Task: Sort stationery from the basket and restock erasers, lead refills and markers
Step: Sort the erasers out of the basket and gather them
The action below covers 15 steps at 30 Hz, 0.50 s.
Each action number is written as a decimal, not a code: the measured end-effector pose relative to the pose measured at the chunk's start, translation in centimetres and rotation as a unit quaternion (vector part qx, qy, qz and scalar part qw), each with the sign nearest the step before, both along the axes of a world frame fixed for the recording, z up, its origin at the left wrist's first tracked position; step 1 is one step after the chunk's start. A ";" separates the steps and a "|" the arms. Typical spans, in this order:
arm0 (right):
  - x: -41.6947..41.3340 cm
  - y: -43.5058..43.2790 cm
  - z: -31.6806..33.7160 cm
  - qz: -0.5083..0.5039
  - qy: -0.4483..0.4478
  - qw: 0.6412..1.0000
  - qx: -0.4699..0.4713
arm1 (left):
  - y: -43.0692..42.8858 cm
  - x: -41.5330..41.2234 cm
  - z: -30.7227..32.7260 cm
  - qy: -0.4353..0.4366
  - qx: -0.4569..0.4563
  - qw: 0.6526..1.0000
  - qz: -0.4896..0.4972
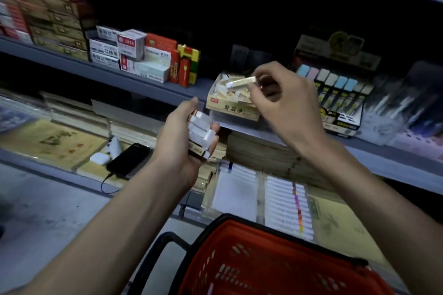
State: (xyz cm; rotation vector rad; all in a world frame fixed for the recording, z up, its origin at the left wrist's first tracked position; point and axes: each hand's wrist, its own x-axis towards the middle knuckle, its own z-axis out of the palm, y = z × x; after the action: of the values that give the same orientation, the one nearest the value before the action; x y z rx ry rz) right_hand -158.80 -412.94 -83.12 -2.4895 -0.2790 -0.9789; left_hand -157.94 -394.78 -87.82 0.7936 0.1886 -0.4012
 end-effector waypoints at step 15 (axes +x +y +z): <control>2.2 0.4 1.7 -0.031 0.185 0.982 0.003 | -0.5 1.7 0.7 0.011 -0.007 1.000 0.007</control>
State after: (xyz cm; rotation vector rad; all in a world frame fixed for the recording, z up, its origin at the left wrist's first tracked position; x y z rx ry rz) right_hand -156.56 -412.58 -81.39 -2.6240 -0.0788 -0.5194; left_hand -156.25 -395.30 -87.09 0.7748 0.2112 -0.3984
